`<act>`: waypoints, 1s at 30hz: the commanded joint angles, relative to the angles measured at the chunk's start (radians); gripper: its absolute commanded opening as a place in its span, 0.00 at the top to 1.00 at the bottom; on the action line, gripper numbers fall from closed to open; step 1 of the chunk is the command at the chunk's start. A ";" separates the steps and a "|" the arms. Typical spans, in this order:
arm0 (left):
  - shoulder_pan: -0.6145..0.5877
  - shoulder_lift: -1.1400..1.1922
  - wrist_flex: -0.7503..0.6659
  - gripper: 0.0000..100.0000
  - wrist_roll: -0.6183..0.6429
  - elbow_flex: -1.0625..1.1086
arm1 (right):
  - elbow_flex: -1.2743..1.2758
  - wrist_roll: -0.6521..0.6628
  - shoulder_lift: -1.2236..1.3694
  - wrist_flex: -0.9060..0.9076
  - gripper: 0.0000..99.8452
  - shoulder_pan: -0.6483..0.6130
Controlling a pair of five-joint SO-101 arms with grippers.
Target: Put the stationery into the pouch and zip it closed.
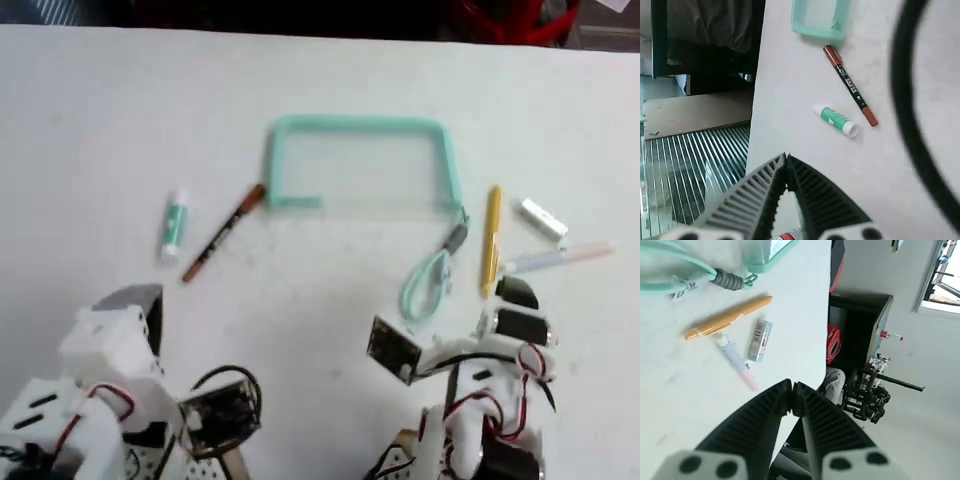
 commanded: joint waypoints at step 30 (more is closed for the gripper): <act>0.202 0.912 -0.071 0.87 0.414 -0.313 | -0.776 -0.407 1.291 0.340 0.81 -0.016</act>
